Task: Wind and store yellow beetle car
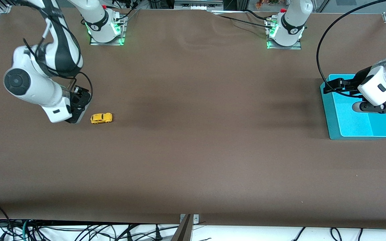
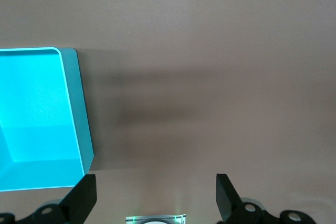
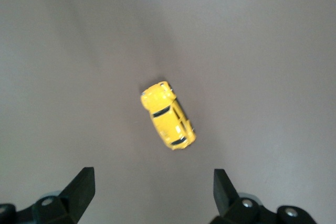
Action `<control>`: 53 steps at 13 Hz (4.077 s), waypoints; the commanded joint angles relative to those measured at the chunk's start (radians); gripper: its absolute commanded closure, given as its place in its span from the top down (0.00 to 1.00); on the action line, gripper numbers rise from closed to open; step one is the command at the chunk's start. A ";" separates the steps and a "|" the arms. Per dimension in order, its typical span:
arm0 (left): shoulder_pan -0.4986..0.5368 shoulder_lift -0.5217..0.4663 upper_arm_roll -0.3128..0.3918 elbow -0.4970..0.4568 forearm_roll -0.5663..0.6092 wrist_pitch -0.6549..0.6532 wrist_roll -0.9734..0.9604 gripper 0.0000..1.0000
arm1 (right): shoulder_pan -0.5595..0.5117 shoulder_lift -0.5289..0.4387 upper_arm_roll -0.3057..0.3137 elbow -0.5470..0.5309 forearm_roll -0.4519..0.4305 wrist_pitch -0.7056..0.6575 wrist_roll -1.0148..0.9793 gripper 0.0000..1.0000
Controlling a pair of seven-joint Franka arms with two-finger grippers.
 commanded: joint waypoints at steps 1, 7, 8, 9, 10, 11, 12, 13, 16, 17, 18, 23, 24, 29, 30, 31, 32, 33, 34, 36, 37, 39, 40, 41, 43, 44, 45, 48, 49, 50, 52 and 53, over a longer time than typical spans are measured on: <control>0.002 0.001 -0.001 0.008 0.021 -0.002 0.018 1.00 | -0.036 -0.003 0.034 -0.136 -0.011 0.209 -0.174 1.00; 0.008 0.029 0.000 0.043 0.011 -0.002 0.018 1.00 | -0.062 0.077 0.059 -0.273 -0.008 0.489 -0.385 1.00; 0.010 0.033 0.000 0.045 0.011 -0.002 0.020 1.00 | -0.062 0.080 0.059 -0.282 -0.008 0.512 -0.386 1.00; 0.010 0.035 0.000 0.045 0.013 -0.002 0.020 1.00 | -0.062 0.088 0.059 -0.285 -0.010 0.520 -0.388 1.00; 0.010 0.035 0.000 0.045 0.014 -0.002 0.018 1.00 | -0.062 0.091 0.059 -0.285 -0.010 0.525 -0.388 0.96; 0.008 0.037 0.000 0.047 0.019 -0.002 0.008 1.00 | -0.062 0.094 0.065 -0.285 -0.010 0.529 -0.388 0.84; 0.008 0.044 0.002 0.051 0.021 -0.002 0.006 1.00 | -0.062 0.094 0.077 -0.285 -0.008 0.531 -0.388 0.67; 0.008 0.044 0.002 0.051 0.021 -0.002 0.006 1.00 | -0.062 0.094 0.079 -0.285 -0.008 0.532 -0.387 0.51; 0.008 0.049 0.003 0.053 0.021 -0.004 0.006 1.00 | -0.062 0.094 0.079 -0.285 -0.005 0.532 -0.387 0.19; 0.011 0.049 0.005 0.053 0.022 -0.004 0.015 1.00 | -0.065 0.095 0.079 -0.285 -0.005 0.532 -0.388 0.18; 0.011 0.050 0.005 0.051 0.024 -0.002 0.015 1.00 | -0.068 0.097 0.079 -0.285 -0.005 0.537 -0.390 0.16; 0.013 0.050 0.003 0.053 0.024 -0.002 0.011 1.00 | -0.068 0.092 0.120 -0.267 -0.005 0.526 -0.376 0.00; 0.013 0.050 0.003 0.053 0.024 -0.002 0.009 1.00 | -0.068 0.092 0.138 -0.252 -0.004 0.514 -0.353 0.00; 0.016 0.050 0.003 0.054 0.021 -0.002 0.017 1.00 | -0.067 0.126 0.220 -0.186 -0.005 0.465 -0.154 0.00; 0.016 0.050 0.003 0.056 0.022 -0.002 0.018 1.00 | -0.065 0.146 0.224 -0.172 -0.005 0.465 -0.114 0.00; 0.016 0.050 0.003 0.066 0.024 -0.004 0.020 1.00 | -0.065 0.164 0.224 -0.166 -0.007 0.466 -0.091 0.00; 0.016 0.050 0.003 0.068 0.024 -0.004 0.034 1.00 | -0.065 0.178 0.224 -0.166 -0.005 0.477 -0.087 0.00; 0.016 0.050 0.003 0.068 0.024 -0.004 0.064 1.00 | -0.065 0.183 0.223 -0.166 -0.005 0.488 -0.087 0.00; 0.014 0.050 0.003 0.068 0.024 -0.004 0.095 1.00 | -0.067 0.189 0.224 -0.169 -0.004 0.492 -0.089 0.00; 0.014 0.050 0.003 0.068 0.024 -0.004 0.145 1.00 | -0.068 0.198 0.223 -0.175 -0.004 0.506 -0.106 0.00; 0.013 0.050 0.003 0.068 0.024 -0.004 0.178 1.00 | -0.070 0.198 0.223 -0.179 -0.004 0.511 -0.115 0.00; 0.008 0.052 0.003 0.068 0.024 -0.004 0.263 1.00 | -0.093 0.197 0.218 -0.192 -0.004 0.517 -0.170 0.00; 0.008 0.053 0.003 0.068 0.024 -0.004 0.287 1.00 | -0.101 0.197 0.215 -0.198 -0.002 0.514 -0.199 0.00; 0.008 0.058 0.003 0.070 0.024 -0.004 0.287 1.00 | -0.110 0.192 0.208 -0.210 -0.002 0.516 -0.224 0.00; 0.007 0.064 0.003 0.071 0.022 -0.004 0.284 1.00 | -0.119 0.186 0.188 -0.218 -0.001 0.516 -0.274 0.00; 0.004 0.064 0.002 0.073 0.024 -0.004 0.284 1.00 | -0.130 0.186 0.181 -0.222 0.001 0.516 -0.300 0.00; 0.002 0.064 0.002 0.073 0.024 -0.004 0.284 1.00 | -0.140 0.186 0.174 -0.225 0.001 0.513 -0.332 0.00; 0.002 0.064 0.000 0.073 0.024 -0.007 0.288 1.00 | -0.186 0.180 0.125 -0.239 0.001 0.511 -0.455 0.00; 0.001 0.063 -0.001 0.073 0.024 -0.008 0.300 1.00 | -0.221 0.181 0.123 -0.242 0.001 0.511 -0.484 0.00; -0.004 0.064 -0.003 0.073 0.024 -0.008 0.372 1.00 | -0.258 0.186 0.123 -0.242 0.001 0.511 -0.507 0.00; -0.004 0.064 -0.001 0.073 0.025 -0.007 0.501 1.00 | -0.315 0.189 0.115 -0.242 0.002 0.509 -0.544 0.00; -0.002 0.064 0.000 0.073 0.025 -0.007 0.514 1.00 | -0.334 0.191 0.100 -0.242 0.002 0.509 -0.563 0.00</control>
